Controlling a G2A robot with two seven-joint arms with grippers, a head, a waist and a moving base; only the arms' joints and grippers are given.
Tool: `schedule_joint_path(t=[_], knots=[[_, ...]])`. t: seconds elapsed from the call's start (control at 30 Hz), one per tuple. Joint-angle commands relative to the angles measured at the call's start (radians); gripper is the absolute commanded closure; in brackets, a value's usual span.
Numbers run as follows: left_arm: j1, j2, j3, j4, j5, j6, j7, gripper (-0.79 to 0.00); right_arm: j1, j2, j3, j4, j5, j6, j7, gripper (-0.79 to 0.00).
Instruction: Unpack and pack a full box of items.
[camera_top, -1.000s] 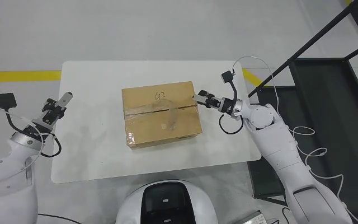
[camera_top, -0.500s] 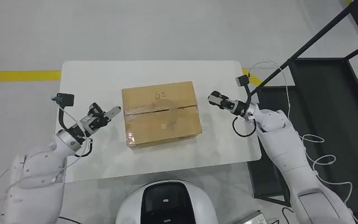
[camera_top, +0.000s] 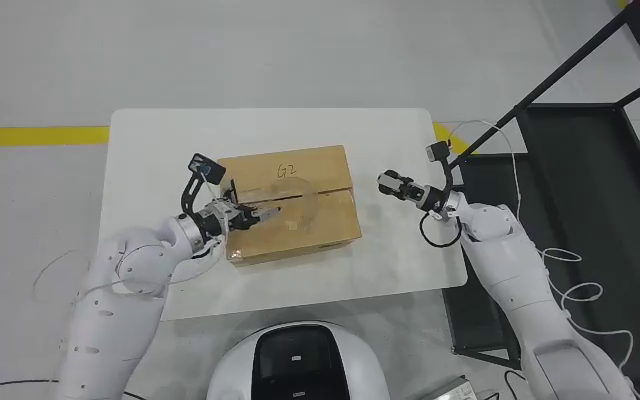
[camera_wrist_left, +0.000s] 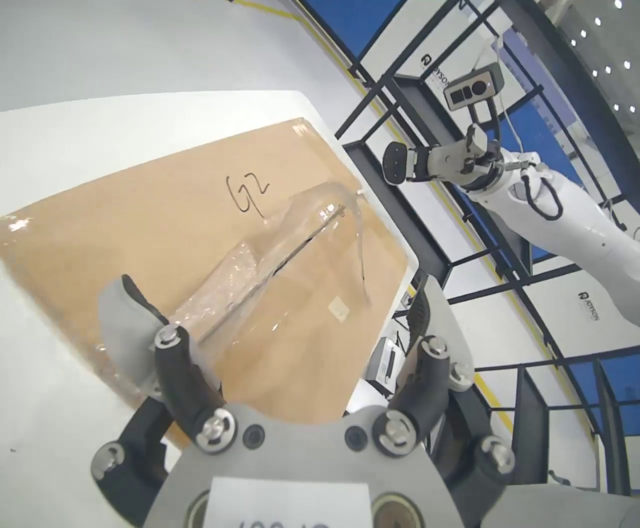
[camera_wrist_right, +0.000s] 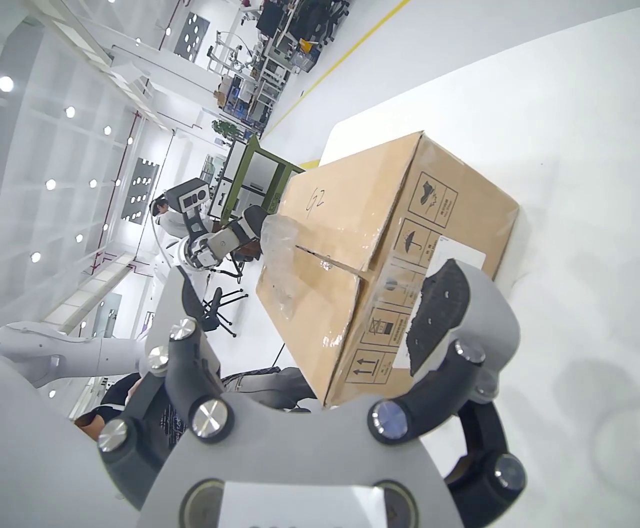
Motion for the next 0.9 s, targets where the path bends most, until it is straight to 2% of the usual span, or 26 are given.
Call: schedule_joint_path(t=[0.0,0.1,0.33,0.47,0.57,0.63,0.77,0.87], knots=[[-0.014,-0.001,0.021,0.005,0.012,-0.006,0.006,-0.785,0.001,0.000,-0.001,0.004,0.003,-0.002,0.002,-0.785],[-0.031,-0.004,0.045,0.000,0.020,-0.033,0.042,-0.785,0.003,0.000,-0.005,0.014,0.009,-0.002,0.003,-0.785],[-0.006,0.001,0.072,-0.010,0.326,-0.145,0.305,-0.785,0.012,-0.003,-0.022,0.030,0.020,0.007,0.011,-0.785],[-0.002,0.001,0.095,0.022,0.517,-0.143,0.460,-0.785,0.022,-0.005,-0.031,0.039,0.026,0.013,0.012,-0.785],[-0.006,-0.003,0.118,0.060,0.543,-0.134,0.529,-0.785,0.028,-0.007,-0.036,0.048,0.032,0.025,0.010,-0.785],[-0.002,-0.009,0.129,0.077,0.455,-0.121,0.517,-0.785,0.031,-0.008,-0.039,0.053,0.035,0.033,0.009,-0.785],[-0.010,-0.016,0.138,0.056,0.253,-0.058,0.360,-0.785,0.034,-0.010,-0.045,0.062,0.048,0.047,0.012,-0.785],[-0.017,-0.019,0.146,0.006,0.146,-0.007,0.250,-0.785,0.038,-0.011,-0.050,0.066,0.054,0.054,0.015,-0.785]])
